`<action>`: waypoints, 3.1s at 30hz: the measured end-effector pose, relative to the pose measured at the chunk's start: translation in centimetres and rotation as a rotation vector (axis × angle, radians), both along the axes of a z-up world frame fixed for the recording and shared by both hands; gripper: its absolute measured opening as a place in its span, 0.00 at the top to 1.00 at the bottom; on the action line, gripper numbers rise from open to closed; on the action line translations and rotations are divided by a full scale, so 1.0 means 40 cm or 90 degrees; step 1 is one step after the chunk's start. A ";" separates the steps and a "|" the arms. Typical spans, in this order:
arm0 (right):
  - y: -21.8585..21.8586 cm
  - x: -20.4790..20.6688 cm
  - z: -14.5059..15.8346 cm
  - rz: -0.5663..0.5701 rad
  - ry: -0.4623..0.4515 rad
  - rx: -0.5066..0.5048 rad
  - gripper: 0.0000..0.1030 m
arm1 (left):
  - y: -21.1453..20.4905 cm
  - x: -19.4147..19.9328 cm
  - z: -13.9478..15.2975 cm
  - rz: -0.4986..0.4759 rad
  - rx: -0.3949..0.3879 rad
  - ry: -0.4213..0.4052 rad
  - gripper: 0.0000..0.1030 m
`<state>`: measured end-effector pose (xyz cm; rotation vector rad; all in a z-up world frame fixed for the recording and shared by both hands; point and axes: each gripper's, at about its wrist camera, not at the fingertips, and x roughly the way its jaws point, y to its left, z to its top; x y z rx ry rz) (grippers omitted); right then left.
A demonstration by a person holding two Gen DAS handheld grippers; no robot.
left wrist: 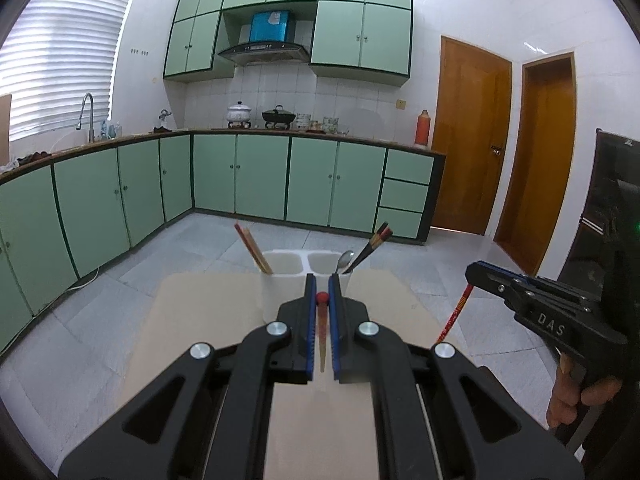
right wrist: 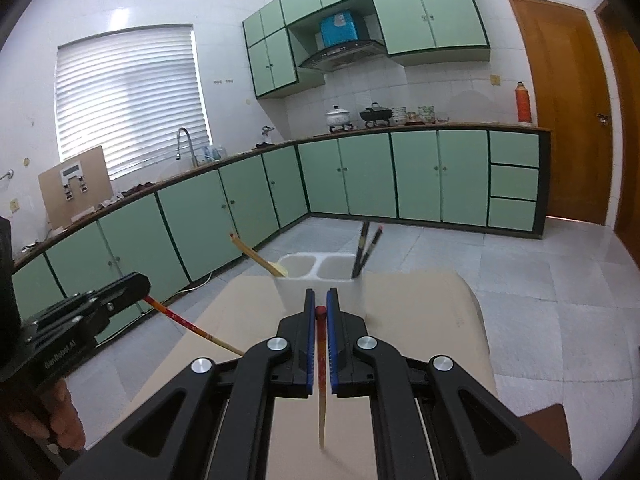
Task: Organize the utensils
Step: 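Lift the red-patterned chopstick with the left tool while the right tool carries its chopstick over the holder, then open the left tool to drop its chopstick while the right tool drops its chopstick into the holder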
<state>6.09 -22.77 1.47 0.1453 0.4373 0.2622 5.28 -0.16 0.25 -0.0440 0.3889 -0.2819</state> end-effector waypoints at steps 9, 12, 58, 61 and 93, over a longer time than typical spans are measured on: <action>0.033 0.015 0.037 0.025 -0.019 -0.007 0.95 | 0.010 0.014 0.031 -0.001 -0.008 -0.018 0.95; 0.041 0.026 0.052 0.032 -0.024 -0.008 0.95 | 0.018 0.021 0.040 -0.001 -0.009 -0.024 0.95; 0.072 0.522 0.174 0.011 -0.080 -0.047 0.95 | -0.008 0.489 0.112 0.018 0.023 -0.030 0.95; 0.078 0.540 0.147 0.011 -0.071 -0.050 0.95 | -0.014 0.521 0.085 0.020 0.030 -0.017 0.95; 0.004 0.524 0.000 -0.027 0.022 -0.001 0.52 | 0.023 0.578 -0.043 0.067 0.058 0.047 0.38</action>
